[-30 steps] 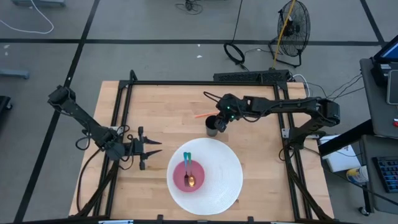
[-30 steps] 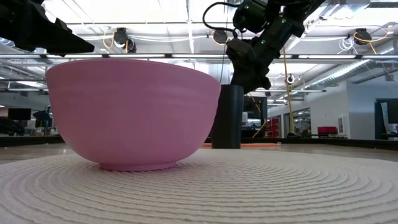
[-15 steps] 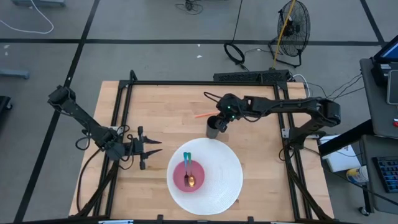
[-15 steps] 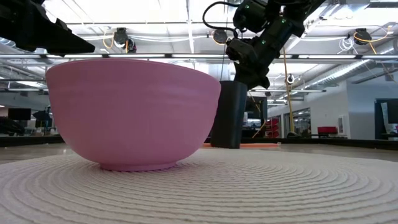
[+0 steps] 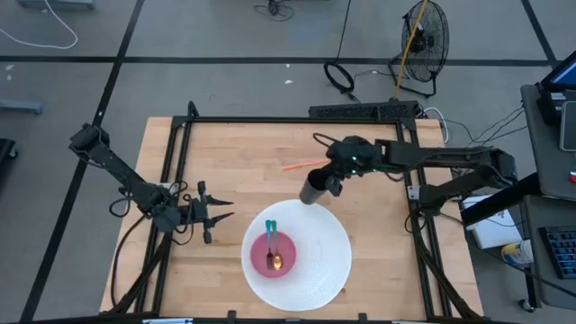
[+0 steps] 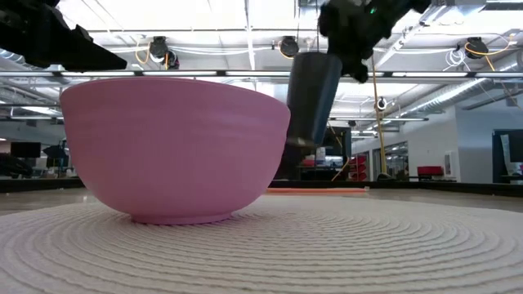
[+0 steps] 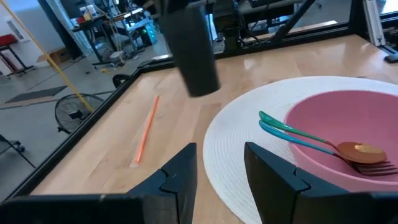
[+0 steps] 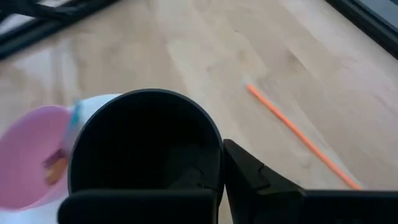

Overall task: Pick & Place Utensil
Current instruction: Put the black cup on the white table mat at the right of the pink bowl

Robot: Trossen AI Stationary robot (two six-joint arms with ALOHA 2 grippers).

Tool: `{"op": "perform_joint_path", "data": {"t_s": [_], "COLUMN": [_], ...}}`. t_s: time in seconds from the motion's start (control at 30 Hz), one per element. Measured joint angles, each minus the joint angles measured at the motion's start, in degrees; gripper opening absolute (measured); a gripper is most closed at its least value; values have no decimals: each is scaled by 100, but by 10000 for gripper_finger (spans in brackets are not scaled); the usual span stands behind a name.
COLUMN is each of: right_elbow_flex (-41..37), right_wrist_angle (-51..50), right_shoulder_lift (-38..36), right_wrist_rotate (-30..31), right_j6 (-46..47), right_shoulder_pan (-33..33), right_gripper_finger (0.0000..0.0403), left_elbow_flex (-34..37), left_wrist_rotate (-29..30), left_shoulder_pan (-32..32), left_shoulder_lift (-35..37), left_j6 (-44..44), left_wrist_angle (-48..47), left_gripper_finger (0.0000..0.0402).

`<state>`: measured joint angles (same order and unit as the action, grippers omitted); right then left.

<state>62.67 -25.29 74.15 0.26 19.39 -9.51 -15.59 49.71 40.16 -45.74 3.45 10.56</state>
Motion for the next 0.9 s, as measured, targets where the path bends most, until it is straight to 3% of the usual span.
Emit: {"op": "perform_joint_path", "data": {"t_s": [0.57, 0.9], "right_elbow_flex": [15, 773], "right_wrist_angle": [-344, -981], "right_shoulder_lift": [-330, 156], "right_wrist_rotate": [1119, 1630], "right_j6": [1117, 1475], "right_shoulder_pan": [2013, 2835], "right_gripper_finger": [0, 0], "left_elbow_flex": [-1, -2], "left_wrist_rotate": [88, 77], "left_shoulder_pan": [-242, -317], "left_shoulder_lift": [0, 0], "left_j6": [-26, -16], "left_wrist_angle": [48, 49], "left_gripper_finger": [136, 136]}}
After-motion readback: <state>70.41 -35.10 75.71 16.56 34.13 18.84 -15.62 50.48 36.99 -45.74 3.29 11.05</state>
